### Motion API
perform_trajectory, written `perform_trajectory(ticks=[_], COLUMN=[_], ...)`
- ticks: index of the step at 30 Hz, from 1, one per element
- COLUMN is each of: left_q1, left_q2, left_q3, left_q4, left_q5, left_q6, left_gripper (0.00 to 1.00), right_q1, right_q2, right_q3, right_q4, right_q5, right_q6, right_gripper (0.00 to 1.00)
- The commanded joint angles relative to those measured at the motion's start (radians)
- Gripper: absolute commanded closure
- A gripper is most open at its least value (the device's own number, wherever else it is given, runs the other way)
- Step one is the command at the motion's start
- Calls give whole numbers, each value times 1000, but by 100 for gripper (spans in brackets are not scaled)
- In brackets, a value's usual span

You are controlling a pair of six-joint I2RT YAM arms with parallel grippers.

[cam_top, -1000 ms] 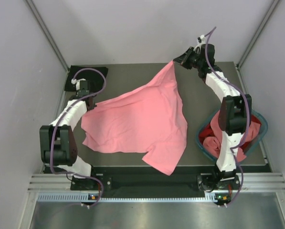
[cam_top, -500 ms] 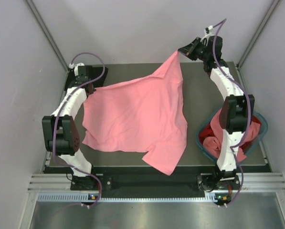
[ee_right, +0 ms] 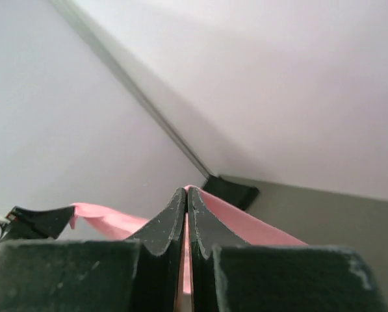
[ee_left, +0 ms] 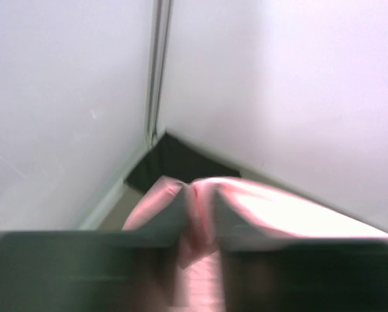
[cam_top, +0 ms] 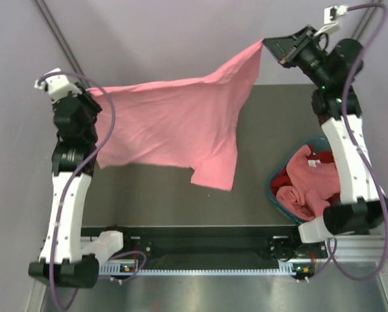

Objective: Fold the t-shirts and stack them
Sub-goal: Flatten the tshirt out

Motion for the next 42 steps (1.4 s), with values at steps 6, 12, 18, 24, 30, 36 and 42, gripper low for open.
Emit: perform_trajectory(ticks=[6, 12, 18, 24, 30, 36, 42], left_q1=[-62, -64, -64, -64, -64, -64, -53], left_q2=[-361, -466, -446, -356, -250, -119, 84], left_q3=[-29, 60, 146, 114, 29, -118, -224], left_q4=[59, -40, -117, -145, -84, 62, 231], left_q5=[-70, -29, 19, 42, 8, -74, -93], left_q6=[134, 96, 47, -8, -4, 19, 39], left_gripper=[100, 100, 100, 100, 100, 100, 100], right_q1=[99, 99, 101, 101, 99, 91, 75], right_q2=[-407, -545, -541, -464, -312, -102, 103], right_q3=[-79, -82, -20, -95, -120, -170, -191], right_q4=[-107, -146, -202, -151, -78, 31, 152], right_q5=[90, 106, 112, 124, 144, 164, 172], right_q6=[-117, -93, -77, -67, -83, -151, -186], right_gripper=[100, 100, 100, 100, 100, 100, 100])
